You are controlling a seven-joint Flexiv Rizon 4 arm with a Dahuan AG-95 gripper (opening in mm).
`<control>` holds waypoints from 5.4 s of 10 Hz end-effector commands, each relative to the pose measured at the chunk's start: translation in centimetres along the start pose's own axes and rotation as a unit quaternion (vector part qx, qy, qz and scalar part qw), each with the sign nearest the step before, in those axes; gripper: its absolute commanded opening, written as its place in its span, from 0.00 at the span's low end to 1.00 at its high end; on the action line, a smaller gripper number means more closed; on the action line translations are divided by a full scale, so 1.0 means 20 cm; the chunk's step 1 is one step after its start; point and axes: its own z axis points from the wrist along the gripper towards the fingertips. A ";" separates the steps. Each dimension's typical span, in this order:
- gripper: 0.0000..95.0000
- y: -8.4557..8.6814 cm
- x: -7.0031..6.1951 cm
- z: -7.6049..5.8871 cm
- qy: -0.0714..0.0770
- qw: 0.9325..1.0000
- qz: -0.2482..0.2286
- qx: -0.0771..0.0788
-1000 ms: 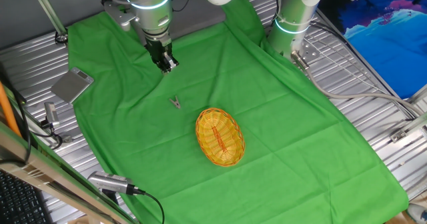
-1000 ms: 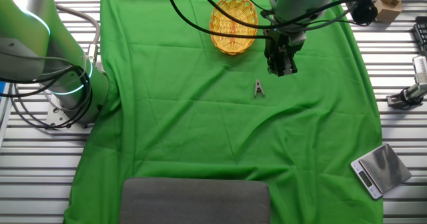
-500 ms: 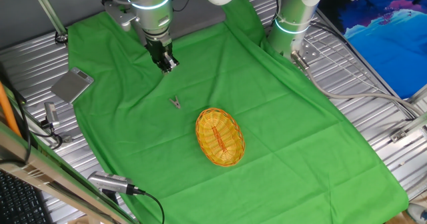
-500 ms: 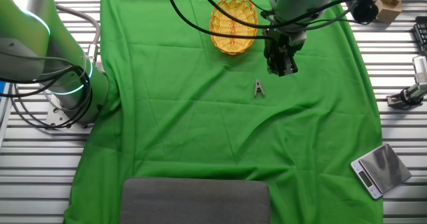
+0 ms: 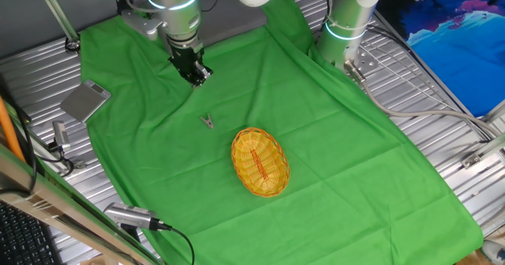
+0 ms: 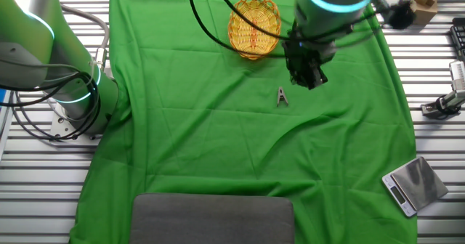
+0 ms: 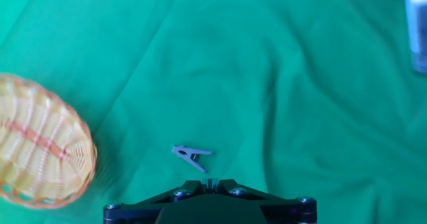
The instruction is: Use a clamp
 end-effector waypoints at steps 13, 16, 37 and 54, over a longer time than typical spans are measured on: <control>0.00 -0.11 -0.32 0.41 0.055 0.976 -0.202 -0.054; 0.00 -0.15 -0.35 0.41 0.044 0.975 -0.209 -0.067; 0.00 -0.15 -0.35 0.41 0.058 0.981 -0.185 -0.020; 0.00 -0.15 -0.35 0.41 0.055 0.974 -0.216 -0.028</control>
